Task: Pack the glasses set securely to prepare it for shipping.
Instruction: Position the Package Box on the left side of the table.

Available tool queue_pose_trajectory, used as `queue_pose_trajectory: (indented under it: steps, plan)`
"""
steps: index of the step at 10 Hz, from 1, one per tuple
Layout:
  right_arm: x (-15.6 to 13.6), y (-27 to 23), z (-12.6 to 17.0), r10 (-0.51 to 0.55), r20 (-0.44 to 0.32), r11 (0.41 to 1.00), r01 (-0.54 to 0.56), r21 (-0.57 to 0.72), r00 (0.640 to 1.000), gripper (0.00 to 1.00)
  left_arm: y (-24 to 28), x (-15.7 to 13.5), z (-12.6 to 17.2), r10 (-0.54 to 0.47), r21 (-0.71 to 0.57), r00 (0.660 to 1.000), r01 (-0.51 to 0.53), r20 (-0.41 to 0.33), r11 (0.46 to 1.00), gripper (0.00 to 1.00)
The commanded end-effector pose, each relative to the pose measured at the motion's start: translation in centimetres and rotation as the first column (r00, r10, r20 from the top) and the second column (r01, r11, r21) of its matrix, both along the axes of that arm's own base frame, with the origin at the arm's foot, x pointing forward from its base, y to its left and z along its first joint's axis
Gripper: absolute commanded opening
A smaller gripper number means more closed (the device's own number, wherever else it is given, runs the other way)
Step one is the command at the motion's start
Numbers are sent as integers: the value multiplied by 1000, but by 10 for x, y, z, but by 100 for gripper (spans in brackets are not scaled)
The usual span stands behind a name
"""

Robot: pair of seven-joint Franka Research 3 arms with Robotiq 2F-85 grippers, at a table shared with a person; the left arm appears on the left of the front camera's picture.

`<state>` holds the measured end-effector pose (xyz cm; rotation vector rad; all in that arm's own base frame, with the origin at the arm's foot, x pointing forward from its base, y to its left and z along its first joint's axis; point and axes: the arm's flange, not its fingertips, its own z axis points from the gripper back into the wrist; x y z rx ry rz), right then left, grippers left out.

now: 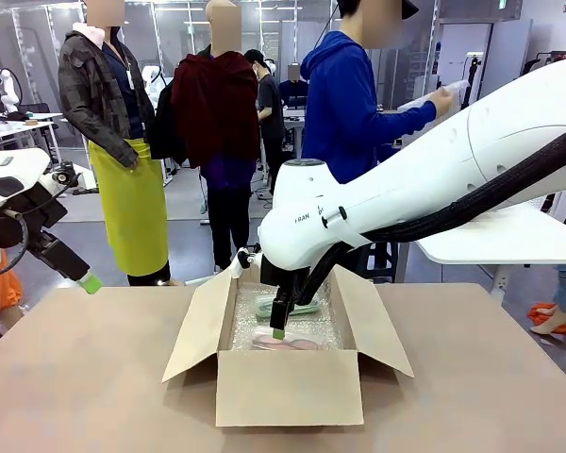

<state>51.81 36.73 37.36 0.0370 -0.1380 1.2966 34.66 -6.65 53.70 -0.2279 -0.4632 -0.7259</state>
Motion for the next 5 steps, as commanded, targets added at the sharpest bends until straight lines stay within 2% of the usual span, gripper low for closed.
queue_pose_trajectory:
  steps: [1, 3, 4, 5]
  plan:
    - [-2, 0, 0, 1, 1, 1000, -1, 1, 1000, 100, 2, 0, 1, -8, -11, 1000, 8, 4, 1000, 100]
    - [-2, 0, 0, 1, 1, 1000, -1, 1, 1000, 100, 2, 0, 1, -8, -11, 1000, 8, 4, 1000, 100]
    - [0, 0, 0, 0, 0, 1000, 0, 0, 1000, 96, 2, 0, 1, -8, -11, 1000, 8, 4, 1000, 100]
    - [-19, -34, 32, -45, 10, 999, 46, -23, 999, 100, 2, 0, 1, -8, -11, 1000, 8, 4, 1000, 100]
